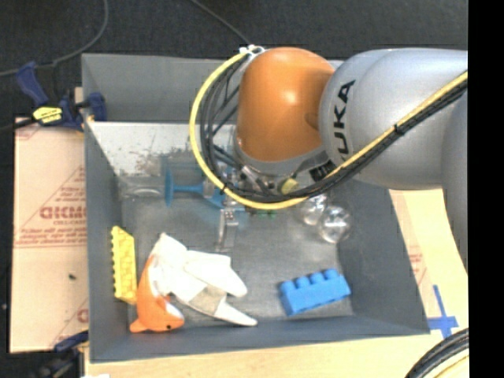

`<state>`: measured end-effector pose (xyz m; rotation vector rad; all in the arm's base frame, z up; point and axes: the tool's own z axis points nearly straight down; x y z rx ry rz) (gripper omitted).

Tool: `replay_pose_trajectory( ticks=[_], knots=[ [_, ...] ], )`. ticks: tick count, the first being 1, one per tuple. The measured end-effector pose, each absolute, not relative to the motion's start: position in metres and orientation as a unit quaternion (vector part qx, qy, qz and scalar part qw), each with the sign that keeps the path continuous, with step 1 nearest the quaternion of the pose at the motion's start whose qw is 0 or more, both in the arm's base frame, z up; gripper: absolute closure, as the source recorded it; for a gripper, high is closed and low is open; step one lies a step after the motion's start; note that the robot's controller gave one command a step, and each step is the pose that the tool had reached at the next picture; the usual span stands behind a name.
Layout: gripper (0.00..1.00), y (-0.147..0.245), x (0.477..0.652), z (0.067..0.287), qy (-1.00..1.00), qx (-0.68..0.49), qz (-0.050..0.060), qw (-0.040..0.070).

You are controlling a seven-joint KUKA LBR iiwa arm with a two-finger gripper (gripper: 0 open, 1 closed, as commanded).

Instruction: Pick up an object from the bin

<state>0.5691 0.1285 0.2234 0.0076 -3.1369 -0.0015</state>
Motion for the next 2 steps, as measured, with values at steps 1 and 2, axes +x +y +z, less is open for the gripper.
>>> replay_pose_trajectory(
  ticks=[1,2],
  knots=[
    [0.0,0.128,0.571,0.228,-1.0,0.001,-0.001,-0.002],
    [0.0,0.124,0.578,0.148,-1.0,0.017,-0.001,-0.003]
  ],
)
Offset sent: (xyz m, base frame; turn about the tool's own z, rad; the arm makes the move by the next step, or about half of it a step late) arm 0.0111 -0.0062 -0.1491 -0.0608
